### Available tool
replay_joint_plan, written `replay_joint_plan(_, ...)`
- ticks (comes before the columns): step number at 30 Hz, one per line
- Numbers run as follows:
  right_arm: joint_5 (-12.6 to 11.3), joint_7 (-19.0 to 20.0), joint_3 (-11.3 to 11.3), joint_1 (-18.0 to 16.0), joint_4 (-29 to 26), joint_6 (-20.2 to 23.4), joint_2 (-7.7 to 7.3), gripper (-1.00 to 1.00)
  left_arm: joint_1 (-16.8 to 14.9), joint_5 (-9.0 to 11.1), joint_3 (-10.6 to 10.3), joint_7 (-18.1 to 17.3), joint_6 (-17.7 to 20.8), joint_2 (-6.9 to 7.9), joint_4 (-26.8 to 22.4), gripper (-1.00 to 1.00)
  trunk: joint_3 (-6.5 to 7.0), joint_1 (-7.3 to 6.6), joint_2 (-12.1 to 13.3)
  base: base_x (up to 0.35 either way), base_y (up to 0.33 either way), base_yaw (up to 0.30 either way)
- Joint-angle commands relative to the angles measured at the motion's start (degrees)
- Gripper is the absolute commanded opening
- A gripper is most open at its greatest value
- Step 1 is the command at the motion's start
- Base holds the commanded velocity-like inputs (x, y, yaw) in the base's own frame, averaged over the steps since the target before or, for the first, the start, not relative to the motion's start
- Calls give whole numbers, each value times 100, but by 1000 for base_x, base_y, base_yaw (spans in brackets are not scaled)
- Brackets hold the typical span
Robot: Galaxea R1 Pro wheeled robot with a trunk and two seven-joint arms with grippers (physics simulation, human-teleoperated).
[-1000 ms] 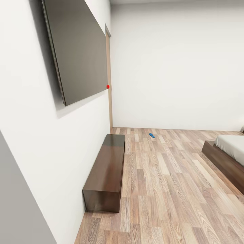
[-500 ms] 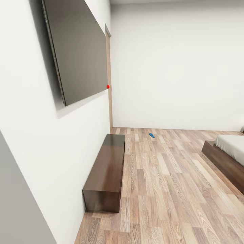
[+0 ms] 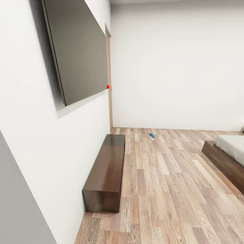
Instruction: In the bedroom, move the book from the bed onto either nightstand, and place the two sandals side by side next to the bed.
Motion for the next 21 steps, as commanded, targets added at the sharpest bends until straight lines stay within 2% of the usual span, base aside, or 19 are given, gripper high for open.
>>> replay_joint_plan(1,-4,14,-2,-4,6,-20,0,100,-4,10,29,-8,-18,-2,5,100,-6,0,-3,0,0,0)
replay_joint_plan(21,-4,14,-2,-4,6,-20,0,100,-4,10,29,-8,-18,-2,5,100,-5,0,-3,0,0,0)
